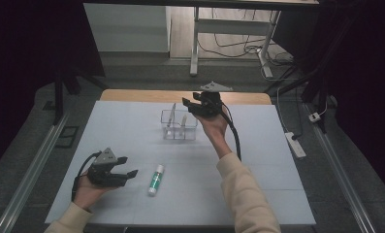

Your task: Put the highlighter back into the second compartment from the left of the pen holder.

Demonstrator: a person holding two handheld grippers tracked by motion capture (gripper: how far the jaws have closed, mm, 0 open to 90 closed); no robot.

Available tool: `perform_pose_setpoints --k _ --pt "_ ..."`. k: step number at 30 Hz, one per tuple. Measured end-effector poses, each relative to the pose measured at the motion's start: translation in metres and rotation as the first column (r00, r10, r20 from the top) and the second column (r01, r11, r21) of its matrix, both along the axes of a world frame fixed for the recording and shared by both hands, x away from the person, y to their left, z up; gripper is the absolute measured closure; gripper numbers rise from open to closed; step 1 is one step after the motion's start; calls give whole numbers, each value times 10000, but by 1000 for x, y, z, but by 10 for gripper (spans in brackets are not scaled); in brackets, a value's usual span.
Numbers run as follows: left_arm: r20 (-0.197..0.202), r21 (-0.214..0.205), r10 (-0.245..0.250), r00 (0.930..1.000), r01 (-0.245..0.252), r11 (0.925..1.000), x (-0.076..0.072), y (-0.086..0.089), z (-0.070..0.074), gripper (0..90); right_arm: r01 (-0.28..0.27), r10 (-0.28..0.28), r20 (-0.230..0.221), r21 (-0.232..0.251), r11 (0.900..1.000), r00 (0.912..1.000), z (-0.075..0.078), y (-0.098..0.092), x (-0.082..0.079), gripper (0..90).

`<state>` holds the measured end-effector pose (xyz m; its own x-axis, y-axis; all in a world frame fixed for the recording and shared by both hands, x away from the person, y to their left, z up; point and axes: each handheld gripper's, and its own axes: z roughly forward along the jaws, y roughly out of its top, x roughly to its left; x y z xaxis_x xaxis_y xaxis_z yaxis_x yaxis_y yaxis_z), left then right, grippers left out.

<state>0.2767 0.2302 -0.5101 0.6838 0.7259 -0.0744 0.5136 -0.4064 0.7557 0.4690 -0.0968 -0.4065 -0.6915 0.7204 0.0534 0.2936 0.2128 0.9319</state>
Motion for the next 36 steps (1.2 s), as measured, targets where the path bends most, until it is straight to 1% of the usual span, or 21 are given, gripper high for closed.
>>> perform_pose_setpoints --k 6,9,15,17,25,28,32,34,35,36 --pt "4 -4 27 10000 -27 10000 -1 0 1 321 -79 83 182 -235 9997 9998 2 -19 -12 466" --pt "-1 17 19 10000 -19 10000 0 0 0 320 -175 179 125 -266 9995 9998 0 -32 -17 466" --pt "-20 50 33 10000 -33 10000 0 -1 0 320 -136 132 -64 -539 9985 9999 -9 -59 -30 464" --pt "-20 64 37 10000 -37 10000 0 -2 0 320 -123 116 -146 -460 9989 9998 -12 -68 -34 464" --pt "-35 74 71 10000 -70 9999 0 -2 0 320 -74 57 -308 -562 9984 9995 -19 -101 -51 461" --pt "-30 72 72 10000 -72 9999 -1 -1 0 320 -71 49 -353 -647 9979 9994 -22 -112 -60 459" --pt "-23 77 71 10000 -70 9999 -1 -2 0 320 -40 5 -466 -759 9971 9989 -31 -127 -73 455" --pt "-21 84 72 10000 -71 9999 -1 -2 0 320 11 -48 -506 -730 9973 9987 -35 -134 -79 453" --pt "-31 79 81 10000 -81 9999 -1 -2 0 320 22 -64 -505 -841 9965 9987 -36 -138 -83 451" --pt "-34 70 93 10000 -93 9999 0 -2 0 320 118 -154 -422 -850 9963 9990 -37 -142 -86 451"
